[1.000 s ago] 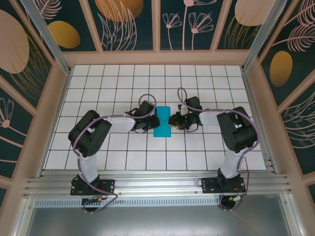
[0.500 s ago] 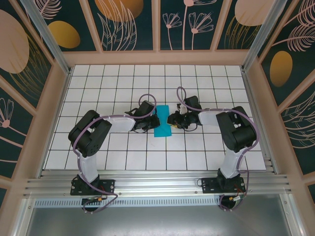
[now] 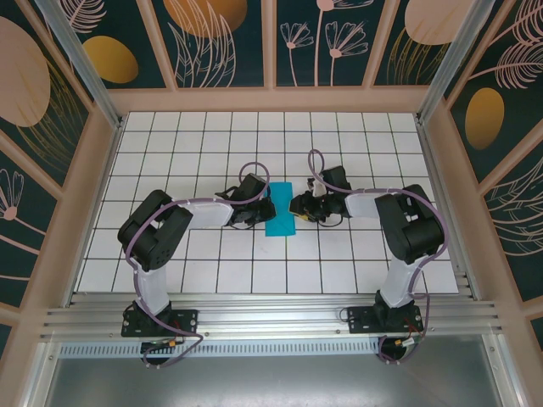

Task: Fold a paper plane with a square sheet of paper (pick it up from the middle)
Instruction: Turn over the paper at the center of the table.

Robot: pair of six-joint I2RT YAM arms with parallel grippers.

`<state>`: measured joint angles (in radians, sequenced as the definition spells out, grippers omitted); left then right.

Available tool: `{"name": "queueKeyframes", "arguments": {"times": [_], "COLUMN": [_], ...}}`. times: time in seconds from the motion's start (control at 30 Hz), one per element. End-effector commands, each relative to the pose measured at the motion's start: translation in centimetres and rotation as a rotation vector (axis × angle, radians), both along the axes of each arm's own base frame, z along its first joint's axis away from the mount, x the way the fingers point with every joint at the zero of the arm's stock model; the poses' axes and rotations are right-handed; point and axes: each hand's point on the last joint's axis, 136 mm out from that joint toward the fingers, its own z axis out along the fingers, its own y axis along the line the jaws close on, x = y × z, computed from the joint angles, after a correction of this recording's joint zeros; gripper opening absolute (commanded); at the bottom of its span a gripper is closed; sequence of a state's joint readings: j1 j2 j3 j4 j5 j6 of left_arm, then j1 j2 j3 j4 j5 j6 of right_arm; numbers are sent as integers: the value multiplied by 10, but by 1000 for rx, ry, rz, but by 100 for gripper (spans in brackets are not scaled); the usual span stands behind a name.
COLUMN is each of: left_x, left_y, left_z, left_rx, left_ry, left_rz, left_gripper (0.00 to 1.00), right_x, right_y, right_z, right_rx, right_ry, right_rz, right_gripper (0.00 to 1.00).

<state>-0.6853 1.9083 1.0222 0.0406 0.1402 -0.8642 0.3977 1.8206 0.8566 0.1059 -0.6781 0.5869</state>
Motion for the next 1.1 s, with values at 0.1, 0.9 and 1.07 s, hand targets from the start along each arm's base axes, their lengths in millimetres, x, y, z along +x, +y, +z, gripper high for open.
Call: {"name": "queueKeyframes", "arguments": {"times": [0.1, 0.9, 1.07], "left_x": [-6, -6, -6], "left_y": [13, 16, 15], "left_z": [-14, -11, -10], "left_rx": [59, 60, 60], "left_ry": [30, 20, 19], "left_rz": [11, 15, 18], "left_gripper": [15, 15, 15], "right_x": [16, 1, -10], "right_y": [1, 20, 19], "right_z": [-2, 14, 21], "right_rx": [-9, 109, 139], "right_ry": [-24, -71, -84], "right_rz": [-14, 125, 144], "right_gripper": [37, 36, 38]}}
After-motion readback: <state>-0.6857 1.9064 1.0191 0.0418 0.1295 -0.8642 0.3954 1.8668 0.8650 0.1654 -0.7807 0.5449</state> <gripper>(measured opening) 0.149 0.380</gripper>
